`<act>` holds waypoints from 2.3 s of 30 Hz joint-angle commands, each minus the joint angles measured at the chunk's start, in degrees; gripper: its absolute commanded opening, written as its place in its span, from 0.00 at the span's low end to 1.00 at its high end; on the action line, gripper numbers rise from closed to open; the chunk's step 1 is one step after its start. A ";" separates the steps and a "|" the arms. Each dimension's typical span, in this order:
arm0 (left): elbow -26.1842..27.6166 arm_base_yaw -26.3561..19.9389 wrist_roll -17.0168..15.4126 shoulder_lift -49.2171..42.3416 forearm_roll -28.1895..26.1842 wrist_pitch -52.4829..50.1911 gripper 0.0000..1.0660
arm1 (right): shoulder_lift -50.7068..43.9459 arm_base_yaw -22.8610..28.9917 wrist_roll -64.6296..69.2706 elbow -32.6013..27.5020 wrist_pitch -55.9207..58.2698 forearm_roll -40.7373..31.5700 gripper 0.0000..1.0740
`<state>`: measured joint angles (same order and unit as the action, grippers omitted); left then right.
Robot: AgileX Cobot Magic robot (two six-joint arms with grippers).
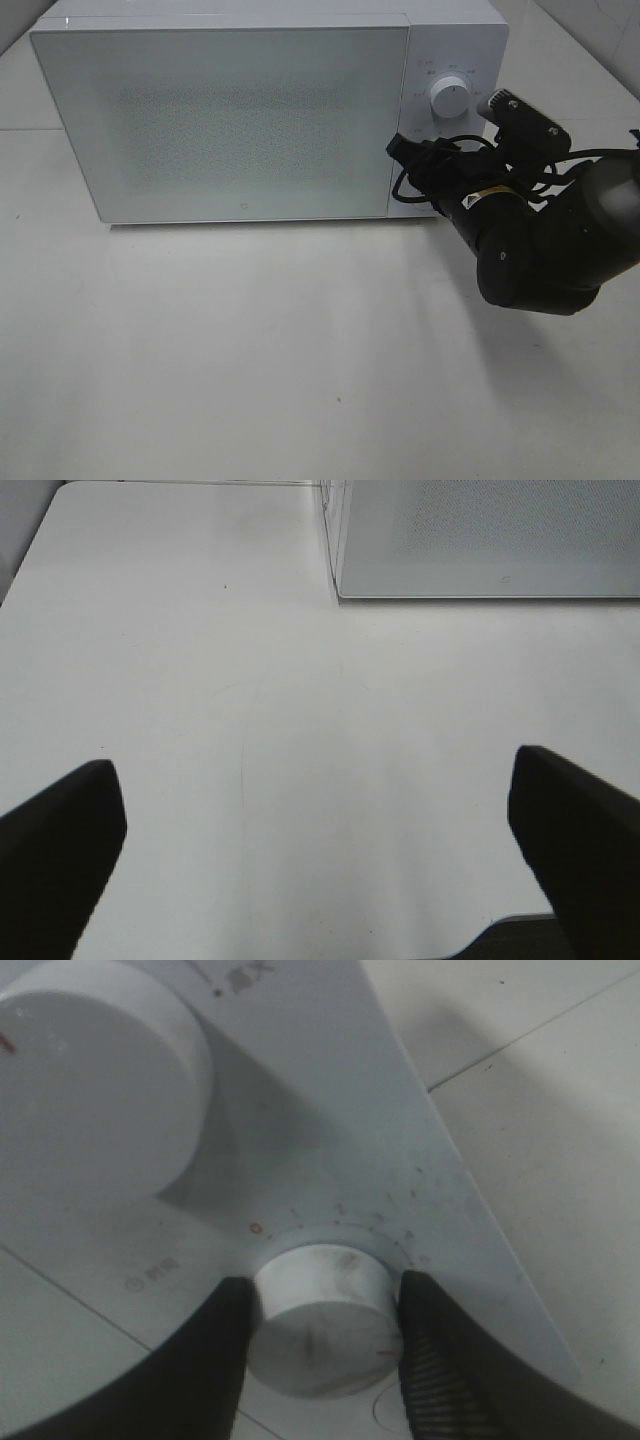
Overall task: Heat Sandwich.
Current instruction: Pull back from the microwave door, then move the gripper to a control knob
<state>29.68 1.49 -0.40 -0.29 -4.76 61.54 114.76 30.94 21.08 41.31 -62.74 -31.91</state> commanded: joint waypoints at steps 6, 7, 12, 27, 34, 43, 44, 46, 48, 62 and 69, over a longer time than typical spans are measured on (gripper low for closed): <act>-0.06 -0.23 -0.17 -0.86 -0.46 -0.23 0.93 | -0.80 0.52 26.64 0.63 -7.05 4.53 0.10; -0.06 -0.23 -0.17 -0.86 -0.46 -0.23 0.93 | -0.80 0.52 29.05 0.63 -7.73 4.53 0.10; -0.06 -0.23 -0.17 -0.86 -0.46 -0.23 0.93 | -0.80 0.40 39.59 0.63 -7.85 2.92 0.11; -0.06 -0.23 -0.17 -0.86 -0.46 -0.23 0.93 | -0.80 0.40 60.10 0.63 -7.73 1.15 0.12; -0.06 -0.23 -0.17 -0.86 -0.46 -0.23 0.93 | -0.80 0.40 61.19 0.63 -7.79 0.63 0.12; -0.06 -0.23 -0.17 -0.86 -0.46 -0.23 0.93 | -0.80 0.40 59.07 0.63 -7.73 1.32 0.14; -0.06 -0.23 -0.17 -0.86 -0.46 -0.23 0.93 | -0.80 0.40 59.07 0.63 -7.73 1.32 0.14; -0.06 -0.23 -0.17 -0.86 -0.46 -0.23 0.93 | -0.80 0.40 59.07 0.63 -7.73 1.38 0.14; -0.06 -0.23 -0.17 -0.86 -0.46 -0.23 0.93 | -0.80 0.40 59.07 0.63 -7.73 1.38 0.15; -0.06 -0.23 -0.17 -0.86 -0.46 -0.23 0.93 | -0.80 0.40 59.07 0.63 -7.91 1.95 0.42; -0.06 -0.23 -0.17 -0.86 -0.46 -0.23 0.93 | -0.80 0.40 59.07 0.63 -7.62 1.60 0.72</act>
<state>29.68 1.49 -0.40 -0.29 -4.76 61.54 114.82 31.63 80.96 40.74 -65.89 -32.43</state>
